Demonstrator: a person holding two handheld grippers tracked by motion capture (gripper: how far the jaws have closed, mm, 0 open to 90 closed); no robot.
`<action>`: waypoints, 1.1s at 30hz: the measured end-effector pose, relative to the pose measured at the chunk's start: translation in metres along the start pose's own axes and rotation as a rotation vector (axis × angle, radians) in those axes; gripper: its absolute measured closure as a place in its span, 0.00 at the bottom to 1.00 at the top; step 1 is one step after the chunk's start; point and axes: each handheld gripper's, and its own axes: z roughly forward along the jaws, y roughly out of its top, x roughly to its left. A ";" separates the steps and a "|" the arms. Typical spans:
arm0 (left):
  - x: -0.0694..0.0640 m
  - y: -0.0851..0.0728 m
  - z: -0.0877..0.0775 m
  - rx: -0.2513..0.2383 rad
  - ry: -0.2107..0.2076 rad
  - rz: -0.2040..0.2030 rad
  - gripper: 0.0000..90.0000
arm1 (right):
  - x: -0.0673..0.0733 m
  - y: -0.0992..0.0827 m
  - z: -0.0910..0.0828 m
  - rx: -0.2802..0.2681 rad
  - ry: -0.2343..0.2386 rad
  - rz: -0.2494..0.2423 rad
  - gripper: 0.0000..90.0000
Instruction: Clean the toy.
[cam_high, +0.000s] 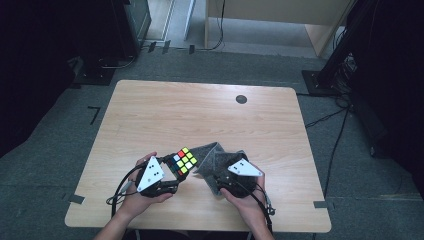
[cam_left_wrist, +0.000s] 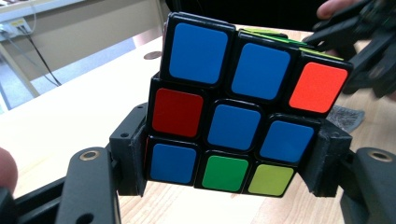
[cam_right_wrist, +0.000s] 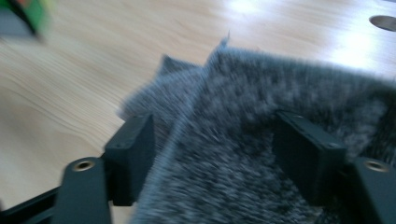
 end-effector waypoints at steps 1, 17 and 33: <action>0.000 0.000 0.000 0.001 -0.003 0.000 0.35 | 0.000 -0.003 0.004 0.012 -0.018 -0.007 0.28; -0.003 0.001 0.000 -0.005 -0.027 -0.005 0.35 | -0.014 -0.023 0.027 0.124 -0.078 0.042 0.61; -0.017 -0.002 0.011 0.044 -0.062 0.048 0.36 | 0.002 0.027 -0.051 -0.239 0.189 0.161 0.85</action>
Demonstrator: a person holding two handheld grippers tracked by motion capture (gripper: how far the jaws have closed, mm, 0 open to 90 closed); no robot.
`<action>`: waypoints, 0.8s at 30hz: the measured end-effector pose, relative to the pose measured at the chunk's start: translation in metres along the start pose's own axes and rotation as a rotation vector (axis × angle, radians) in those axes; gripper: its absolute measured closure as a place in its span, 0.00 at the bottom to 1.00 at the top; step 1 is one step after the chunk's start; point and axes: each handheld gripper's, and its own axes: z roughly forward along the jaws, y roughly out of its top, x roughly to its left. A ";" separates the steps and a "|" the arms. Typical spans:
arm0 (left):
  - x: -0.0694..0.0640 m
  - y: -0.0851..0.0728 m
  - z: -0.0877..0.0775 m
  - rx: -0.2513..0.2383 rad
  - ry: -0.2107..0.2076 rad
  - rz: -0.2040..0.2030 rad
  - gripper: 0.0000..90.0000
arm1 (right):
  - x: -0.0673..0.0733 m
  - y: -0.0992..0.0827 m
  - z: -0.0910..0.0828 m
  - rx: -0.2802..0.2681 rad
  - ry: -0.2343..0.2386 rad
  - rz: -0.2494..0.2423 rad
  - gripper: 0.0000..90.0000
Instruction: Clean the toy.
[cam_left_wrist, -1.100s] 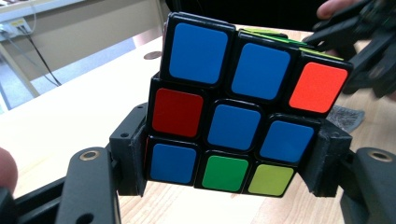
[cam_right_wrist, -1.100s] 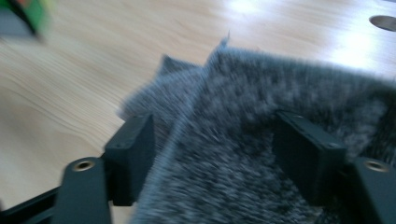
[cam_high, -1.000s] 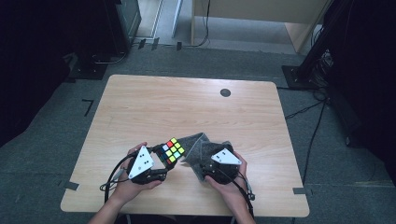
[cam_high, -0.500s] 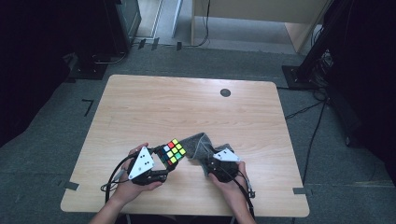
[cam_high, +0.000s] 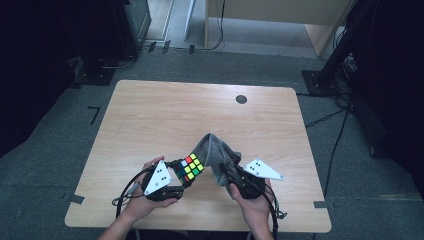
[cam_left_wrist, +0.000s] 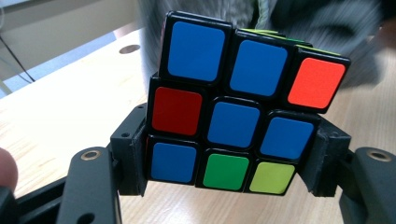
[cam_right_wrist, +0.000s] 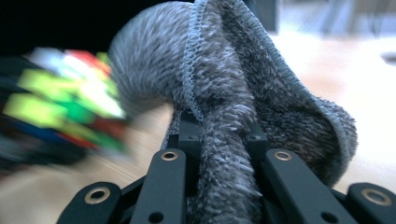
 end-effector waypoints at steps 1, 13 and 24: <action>-0.002 0.000 0.001 0.008 0.000 0.010 0.36 | 0.009 0.005 -0.003 -0.018 0.028 -0.015 0.85; -0.011 0.011 -0.002 0.001 -0.056 0.013 0.37 | 0.045 0.003 0.003 -0.037 0.144 -0.052 0.84; -0.008 0.011 -0.002 0.005 -0.062 0.005 0.38 | 0.016 0.006 -0.005 -0.023 0.016 0.026 0.84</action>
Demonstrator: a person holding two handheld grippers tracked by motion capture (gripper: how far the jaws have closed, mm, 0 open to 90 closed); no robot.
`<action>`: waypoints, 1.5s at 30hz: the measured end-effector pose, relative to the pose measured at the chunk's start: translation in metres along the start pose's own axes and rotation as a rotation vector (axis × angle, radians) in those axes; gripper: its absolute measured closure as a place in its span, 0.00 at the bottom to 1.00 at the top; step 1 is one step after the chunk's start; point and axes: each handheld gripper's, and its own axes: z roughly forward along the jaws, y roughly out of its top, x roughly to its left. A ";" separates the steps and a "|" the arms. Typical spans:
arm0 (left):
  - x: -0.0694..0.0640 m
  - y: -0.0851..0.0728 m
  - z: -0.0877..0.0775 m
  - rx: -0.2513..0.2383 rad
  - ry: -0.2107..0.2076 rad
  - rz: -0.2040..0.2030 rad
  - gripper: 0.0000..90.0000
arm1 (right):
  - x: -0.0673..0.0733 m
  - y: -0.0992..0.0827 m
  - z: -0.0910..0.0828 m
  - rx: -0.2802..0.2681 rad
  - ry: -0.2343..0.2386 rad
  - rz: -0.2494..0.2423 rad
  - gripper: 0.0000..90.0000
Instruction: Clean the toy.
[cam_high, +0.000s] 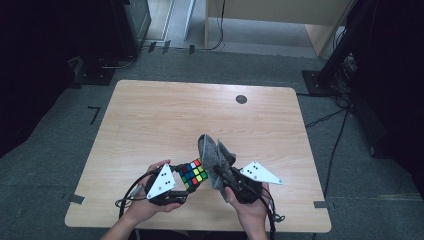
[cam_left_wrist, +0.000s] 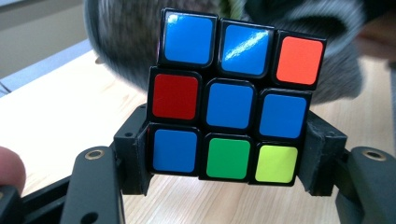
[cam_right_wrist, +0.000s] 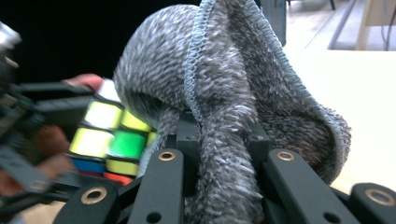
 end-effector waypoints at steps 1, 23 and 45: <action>0.000 -0.001 0.001 0.011 0.002 -0.002 0.38 | 0.004 0.002 -0.001 -0.009 0.018 -0.004 0.84; 0.001 0.004 -0.004 -0.011 -0.017 -0.011 0.38 | 0.001 0.003 -0.003 -0.012 -0.002 0.029 0.83; 0.000 0.010 -0.011 -0.065 -0.050 -0.014 0.38 | 0.001 0.000 -0.001 0.000 -0.016 0.036 0.82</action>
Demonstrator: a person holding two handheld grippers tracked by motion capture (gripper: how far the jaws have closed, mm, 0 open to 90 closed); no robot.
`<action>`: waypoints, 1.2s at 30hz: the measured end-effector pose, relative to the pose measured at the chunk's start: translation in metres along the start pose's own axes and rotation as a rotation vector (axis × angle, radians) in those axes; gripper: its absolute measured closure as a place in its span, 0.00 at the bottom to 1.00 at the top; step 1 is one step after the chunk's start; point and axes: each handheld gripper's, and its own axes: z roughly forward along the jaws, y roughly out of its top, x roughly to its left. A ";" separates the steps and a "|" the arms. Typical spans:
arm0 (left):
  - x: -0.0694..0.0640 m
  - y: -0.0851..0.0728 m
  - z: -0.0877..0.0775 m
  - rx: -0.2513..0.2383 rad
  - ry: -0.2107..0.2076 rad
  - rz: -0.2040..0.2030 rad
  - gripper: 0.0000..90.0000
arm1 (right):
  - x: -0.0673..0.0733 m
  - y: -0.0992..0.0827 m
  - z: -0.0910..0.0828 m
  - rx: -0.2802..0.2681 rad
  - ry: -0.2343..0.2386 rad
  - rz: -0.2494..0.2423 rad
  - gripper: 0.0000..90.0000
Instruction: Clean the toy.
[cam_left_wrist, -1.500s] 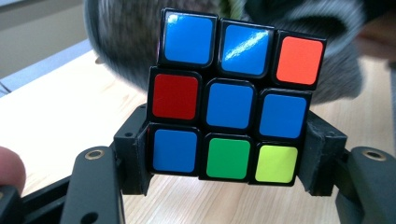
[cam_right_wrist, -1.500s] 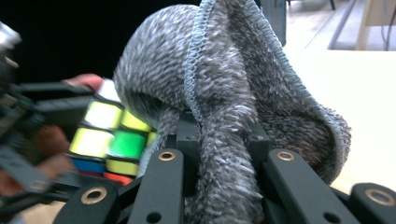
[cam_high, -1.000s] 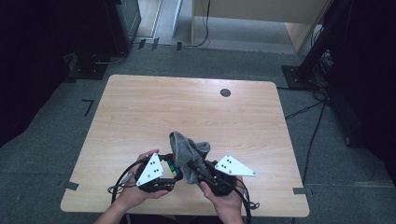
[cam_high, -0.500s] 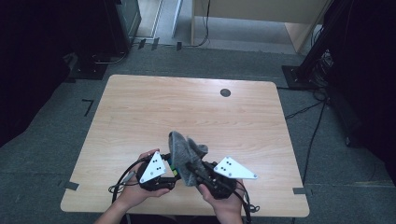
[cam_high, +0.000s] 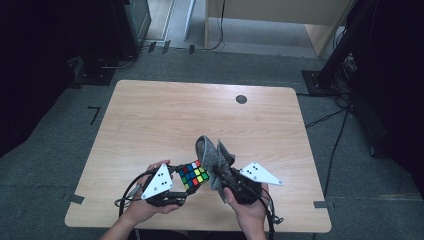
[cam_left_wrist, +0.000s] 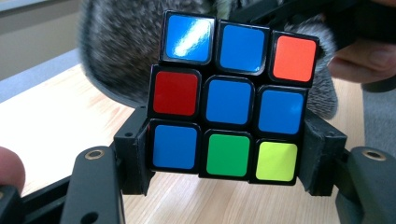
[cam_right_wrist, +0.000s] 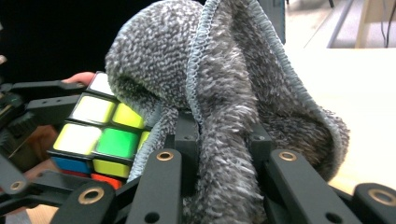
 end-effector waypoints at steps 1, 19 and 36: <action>0.001 -0.001 0.001 0.013 0.006 -0.003 0.38 | 0.000 0.001 -0.002 -0.012 0.012 0.010 0.82; 0.018 -0.001 -0.012 -0.065 -0.001 -0.101 0.38 | -0.009 -0.007 0.003 0.001 -0.064 -0.065 0.82; 0.028 -0.003 -0.021 -0.138 -0.069 -0.163 0.38 | 0.006 -0.026 0.032 0.102 0.235 -0.184 0.83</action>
